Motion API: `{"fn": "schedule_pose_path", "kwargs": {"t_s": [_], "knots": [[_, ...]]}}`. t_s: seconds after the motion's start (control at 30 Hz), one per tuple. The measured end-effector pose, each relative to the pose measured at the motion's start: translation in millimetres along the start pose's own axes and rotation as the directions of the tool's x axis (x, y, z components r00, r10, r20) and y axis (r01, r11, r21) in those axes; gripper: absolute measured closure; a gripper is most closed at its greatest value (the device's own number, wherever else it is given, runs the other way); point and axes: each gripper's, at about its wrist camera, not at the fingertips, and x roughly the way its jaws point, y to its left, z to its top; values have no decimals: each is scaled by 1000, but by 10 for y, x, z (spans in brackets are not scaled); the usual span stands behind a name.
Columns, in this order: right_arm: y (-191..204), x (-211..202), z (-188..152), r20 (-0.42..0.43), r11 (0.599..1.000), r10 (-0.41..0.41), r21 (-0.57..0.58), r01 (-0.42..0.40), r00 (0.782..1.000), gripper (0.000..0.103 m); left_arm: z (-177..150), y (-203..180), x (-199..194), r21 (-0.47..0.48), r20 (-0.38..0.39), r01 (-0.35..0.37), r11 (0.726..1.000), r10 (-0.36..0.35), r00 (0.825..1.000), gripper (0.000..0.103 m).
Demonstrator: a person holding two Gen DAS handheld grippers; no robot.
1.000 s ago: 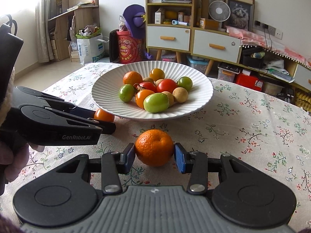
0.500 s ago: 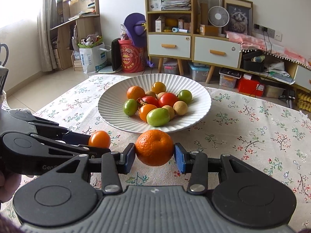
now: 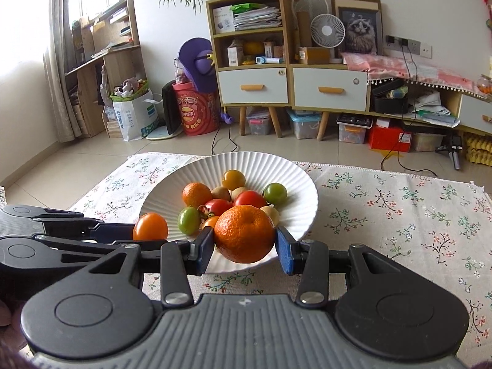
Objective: Organize fruits
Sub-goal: 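Carry both mandarins over the white bowl with both tools, then open both tools to drop the mandarins into the bowl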
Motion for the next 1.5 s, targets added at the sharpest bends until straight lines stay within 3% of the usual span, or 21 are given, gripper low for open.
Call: {"fn": "schedule_pose_path", "kwargs": {"t_s": [0.5,0.83,1.2,1.3,1.33,1.37,1.5], "knots": [[-84,498,251,29,999,8,-47,-7,1000,63,478,267,500,-74,22,-10,997,11,1000,75],[-44,695,288,14,996,-3,-90,5,1000,63,451,317,668,-52,-28,-8,999,7,1000,75],[-89,749,288,7,996,-38,-78,39,999,62,476,284,677,-26,-13,-3,1000,2,1000,74],[-84,730,310,11,996,-43,-72,44,999,58,504,300,694,-34,-15,-7,999,7,1000,74],[-92,722,327,14,996,-49,-69,50,999,52,512,299,697,-35,-15,-13,999,12,1000,74],[-94,705,335,20,996,-55,-67,56,998,46,518,299,693,-35,-14,-17,999,17,1000,72],[-115,643,372,33,996,-57,-59,59,998,41,523,291,644,-43,-11,-23,999,23,1000,62]]}}
